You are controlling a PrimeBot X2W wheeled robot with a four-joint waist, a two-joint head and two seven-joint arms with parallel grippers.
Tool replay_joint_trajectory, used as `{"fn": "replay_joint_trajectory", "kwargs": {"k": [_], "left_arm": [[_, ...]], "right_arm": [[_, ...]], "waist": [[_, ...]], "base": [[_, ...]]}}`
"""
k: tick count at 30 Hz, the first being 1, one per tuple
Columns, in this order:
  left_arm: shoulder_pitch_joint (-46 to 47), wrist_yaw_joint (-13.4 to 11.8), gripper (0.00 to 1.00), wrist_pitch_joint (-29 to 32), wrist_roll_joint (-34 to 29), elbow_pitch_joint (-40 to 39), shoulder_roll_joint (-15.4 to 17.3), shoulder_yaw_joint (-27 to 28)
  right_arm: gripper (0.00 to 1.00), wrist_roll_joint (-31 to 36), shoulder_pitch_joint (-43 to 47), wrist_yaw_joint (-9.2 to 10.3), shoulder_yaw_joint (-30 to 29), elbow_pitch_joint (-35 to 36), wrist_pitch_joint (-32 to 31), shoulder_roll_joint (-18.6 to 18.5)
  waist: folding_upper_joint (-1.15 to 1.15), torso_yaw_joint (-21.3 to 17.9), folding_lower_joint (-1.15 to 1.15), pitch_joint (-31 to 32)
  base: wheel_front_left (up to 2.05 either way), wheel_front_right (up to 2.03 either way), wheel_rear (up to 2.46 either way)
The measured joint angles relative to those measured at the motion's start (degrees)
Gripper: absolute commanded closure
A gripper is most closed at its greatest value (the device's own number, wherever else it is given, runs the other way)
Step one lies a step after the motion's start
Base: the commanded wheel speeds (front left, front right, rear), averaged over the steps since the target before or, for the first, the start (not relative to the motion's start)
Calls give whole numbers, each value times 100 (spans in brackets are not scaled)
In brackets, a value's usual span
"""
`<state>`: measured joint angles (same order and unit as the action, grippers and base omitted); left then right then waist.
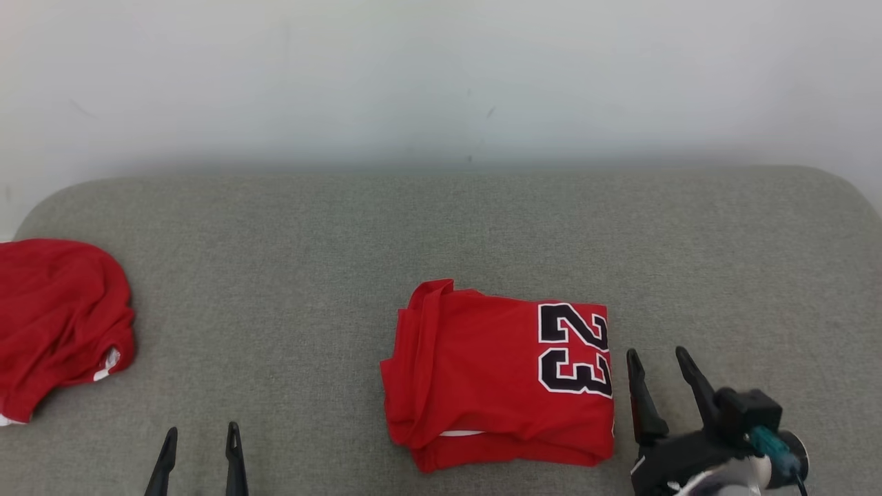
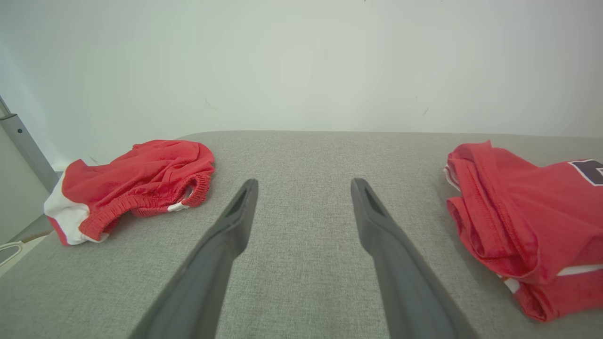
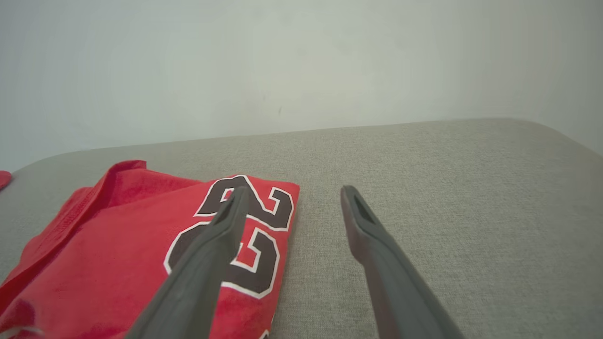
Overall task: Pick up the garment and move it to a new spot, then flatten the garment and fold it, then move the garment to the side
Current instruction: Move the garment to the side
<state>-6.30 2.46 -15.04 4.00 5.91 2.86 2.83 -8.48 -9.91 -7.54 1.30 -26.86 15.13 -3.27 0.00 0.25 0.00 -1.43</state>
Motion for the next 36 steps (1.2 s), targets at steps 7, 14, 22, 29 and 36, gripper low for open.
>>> {"fn": "replay_joint_trajectory", "kwargs": {"k": [7, 14, 22, 29, 36], "left_arm": [[81, -12, 0, 0, -2, 15, 0, -102], [173, -26, 0, 0, -1, 56, 1, -210], [203, -40, 0, 0, 22, 70, 0, -230], [286, -38, 0, 0, 107, 108, 0, -231], [300, -53, 0, 0, 145, 108, 0, -207]], "right_arm": [[0, -131, -948, 0, -36, -1435, 1, -30], [0, -441, -1361, 0, 22, -2524, -1, -10], [0, -1085, -1719, 0, 717, -3418, 9, 14], [100, -1904, -1919, 14, 1522, -3673, -141, 10], [100, -1942, -2210, 7, 1825, -3722, -40, -266]], "waist": [[0, 148, 1, -121], [0, 272, 1, -185], [0, 331, 0, -258], [0, 283, 0, -274], [0, 212, 0, -317]], "base": [[0, 0, 0], [0, 0, 0], [0, 0, 0], [0, 0, 0], [0, 0, 0]]}}
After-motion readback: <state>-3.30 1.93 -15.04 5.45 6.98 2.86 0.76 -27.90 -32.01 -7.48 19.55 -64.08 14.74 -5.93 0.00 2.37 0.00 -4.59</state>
